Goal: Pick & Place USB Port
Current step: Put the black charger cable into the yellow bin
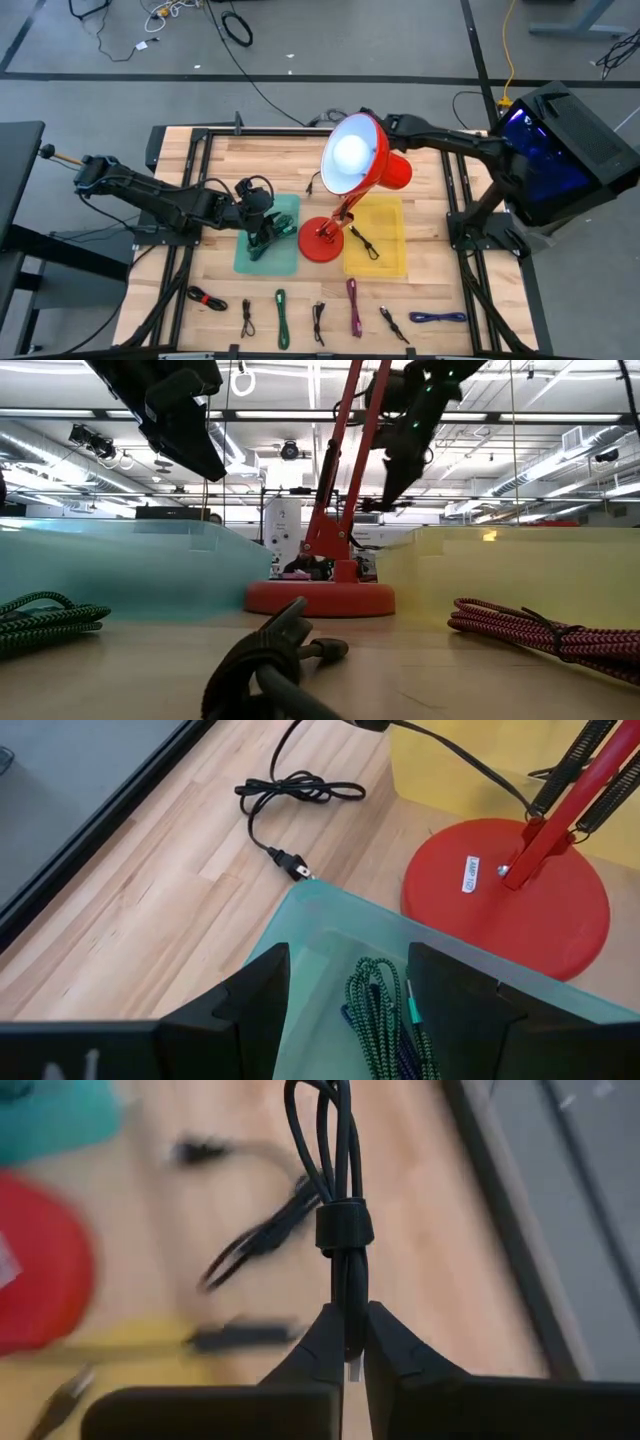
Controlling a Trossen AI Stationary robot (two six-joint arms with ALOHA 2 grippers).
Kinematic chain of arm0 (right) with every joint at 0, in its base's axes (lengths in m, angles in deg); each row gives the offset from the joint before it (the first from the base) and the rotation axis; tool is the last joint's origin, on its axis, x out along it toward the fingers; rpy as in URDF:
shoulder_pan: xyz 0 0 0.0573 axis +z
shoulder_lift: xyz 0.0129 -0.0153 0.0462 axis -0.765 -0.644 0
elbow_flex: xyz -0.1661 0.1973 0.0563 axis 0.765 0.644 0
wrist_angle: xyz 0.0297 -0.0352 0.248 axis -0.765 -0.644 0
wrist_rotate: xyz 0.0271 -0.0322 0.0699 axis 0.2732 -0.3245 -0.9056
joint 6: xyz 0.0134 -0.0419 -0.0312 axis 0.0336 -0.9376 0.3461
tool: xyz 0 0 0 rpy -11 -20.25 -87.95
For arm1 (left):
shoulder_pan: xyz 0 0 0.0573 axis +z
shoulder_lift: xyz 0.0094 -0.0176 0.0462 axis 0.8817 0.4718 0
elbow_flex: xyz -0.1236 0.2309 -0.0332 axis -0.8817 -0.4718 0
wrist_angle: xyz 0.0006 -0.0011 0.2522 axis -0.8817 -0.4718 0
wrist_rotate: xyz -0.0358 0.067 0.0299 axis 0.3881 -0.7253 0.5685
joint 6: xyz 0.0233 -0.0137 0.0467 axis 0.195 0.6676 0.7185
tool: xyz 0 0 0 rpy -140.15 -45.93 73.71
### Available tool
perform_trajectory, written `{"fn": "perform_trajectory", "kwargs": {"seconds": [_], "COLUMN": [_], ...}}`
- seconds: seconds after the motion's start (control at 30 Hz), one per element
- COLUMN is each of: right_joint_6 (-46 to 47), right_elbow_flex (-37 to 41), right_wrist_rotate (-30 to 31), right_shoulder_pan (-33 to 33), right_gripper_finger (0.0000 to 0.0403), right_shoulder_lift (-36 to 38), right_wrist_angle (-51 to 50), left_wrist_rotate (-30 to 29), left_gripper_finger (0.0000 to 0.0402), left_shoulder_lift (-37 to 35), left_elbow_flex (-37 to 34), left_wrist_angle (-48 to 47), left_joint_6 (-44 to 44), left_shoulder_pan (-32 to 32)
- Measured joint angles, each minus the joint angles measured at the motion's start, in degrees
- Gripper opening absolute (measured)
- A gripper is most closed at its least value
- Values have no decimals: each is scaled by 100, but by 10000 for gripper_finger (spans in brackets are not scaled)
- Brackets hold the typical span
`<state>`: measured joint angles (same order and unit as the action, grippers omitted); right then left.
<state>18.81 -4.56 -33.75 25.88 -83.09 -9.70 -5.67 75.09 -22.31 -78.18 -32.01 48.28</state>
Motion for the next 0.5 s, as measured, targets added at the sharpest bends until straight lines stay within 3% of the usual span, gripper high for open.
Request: {"fn": "perform_trajectory", "kwargs": {"seconds": [0.23,0.5], "right_joint_6": [788,2363], "right_elbow_flex": [0,0], "right_wrist_rotate": [17,358], "right_shoulder_pan": [827,2311], "right_gripper_finger": [10,10], "right_shoulder_lift": [592,974], "right_wrist_angle": [-1255,-2086], "left_wrist_rotate": [-9,-8], "left_gripper_finger": [211,211], "left_shoulder_lift": [0,0], "left_elbow_flex": [0,0], "left_wrist_angle": [-8,-14], "left_joint_6": [-1,-48], "left_shoulder_pan": [0,0]}}
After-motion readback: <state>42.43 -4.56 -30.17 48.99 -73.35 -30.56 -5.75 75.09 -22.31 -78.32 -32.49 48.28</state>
